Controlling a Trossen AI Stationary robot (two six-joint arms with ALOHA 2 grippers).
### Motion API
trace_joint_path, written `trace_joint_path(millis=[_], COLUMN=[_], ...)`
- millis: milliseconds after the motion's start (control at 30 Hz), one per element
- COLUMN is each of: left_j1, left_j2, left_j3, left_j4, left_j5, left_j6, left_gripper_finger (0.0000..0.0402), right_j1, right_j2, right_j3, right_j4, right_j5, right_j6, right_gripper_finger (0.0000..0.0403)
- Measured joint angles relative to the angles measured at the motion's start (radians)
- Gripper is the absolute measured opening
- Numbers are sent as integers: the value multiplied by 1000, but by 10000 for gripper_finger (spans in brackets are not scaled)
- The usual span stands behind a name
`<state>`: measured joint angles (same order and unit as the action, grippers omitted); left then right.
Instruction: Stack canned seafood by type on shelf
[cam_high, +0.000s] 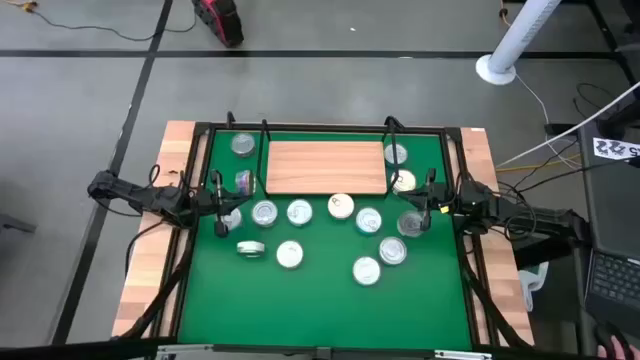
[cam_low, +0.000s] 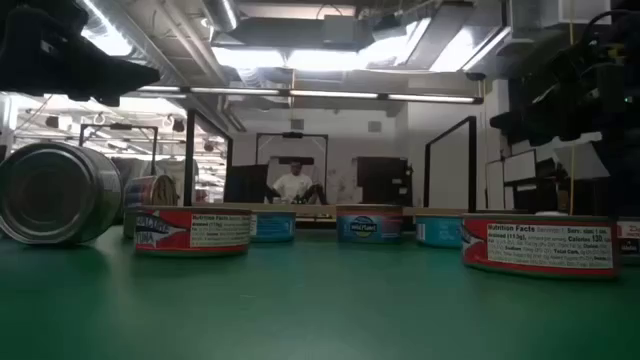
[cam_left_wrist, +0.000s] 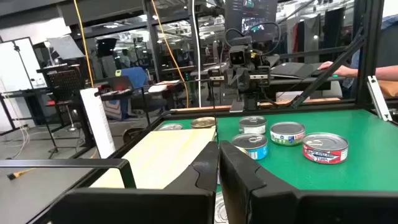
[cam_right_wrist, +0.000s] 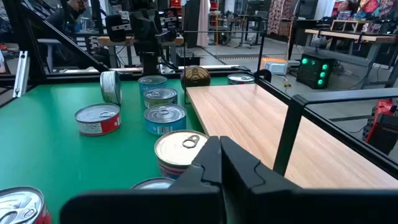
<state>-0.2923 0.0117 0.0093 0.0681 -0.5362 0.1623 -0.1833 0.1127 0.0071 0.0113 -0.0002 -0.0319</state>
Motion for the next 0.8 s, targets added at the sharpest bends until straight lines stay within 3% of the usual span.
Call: trace_joint_path(millis=[800], left_j1=[0], left_j2=[0], left_j3=[0], left_j4=[0], left_j5=[0], left_j6=[-1], left_gripper_finger=[11], right_j1=[0], right_j2=[13], right_j3=[0], right_j4=[1], right_j5=[0], right_j6=[0], right_gripper_finger=[1])
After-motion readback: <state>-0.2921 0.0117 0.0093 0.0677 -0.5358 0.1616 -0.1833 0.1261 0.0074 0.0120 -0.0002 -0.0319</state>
